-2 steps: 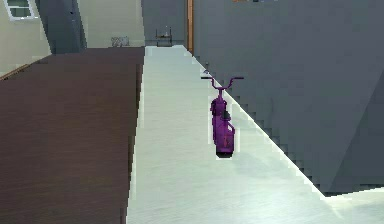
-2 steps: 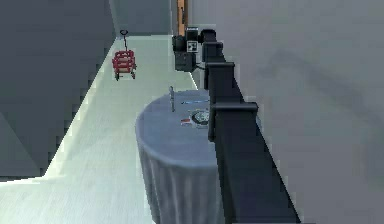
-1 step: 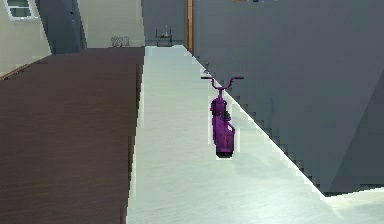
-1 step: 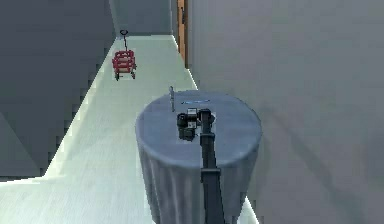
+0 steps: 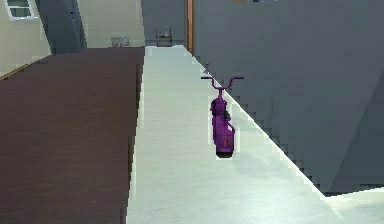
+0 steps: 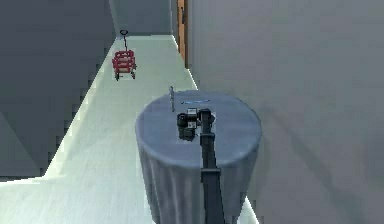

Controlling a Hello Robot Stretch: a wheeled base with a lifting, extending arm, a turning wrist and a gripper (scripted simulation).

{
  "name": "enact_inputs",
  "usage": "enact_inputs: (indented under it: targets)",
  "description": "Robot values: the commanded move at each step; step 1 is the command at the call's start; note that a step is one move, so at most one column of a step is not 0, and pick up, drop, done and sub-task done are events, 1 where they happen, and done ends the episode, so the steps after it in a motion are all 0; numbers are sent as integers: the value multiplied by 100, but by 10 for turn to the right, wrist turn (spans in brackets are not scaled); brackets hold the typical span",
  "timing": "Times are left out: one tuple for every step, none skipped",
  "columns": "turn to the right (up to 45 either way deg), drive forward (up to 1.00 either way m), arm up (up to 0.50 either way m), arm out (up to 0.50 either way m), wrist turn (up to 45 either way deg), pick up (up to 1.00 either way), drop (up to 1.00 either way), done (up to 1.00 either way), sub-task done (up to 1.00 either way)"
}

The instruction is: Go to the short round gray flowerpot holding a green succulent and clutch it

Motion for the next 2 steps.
enact_inputs:
  targets:
    - [0,0,10,0,0,0,0,0,0]
    - [0,0,0,0,0,0,0,100,0]
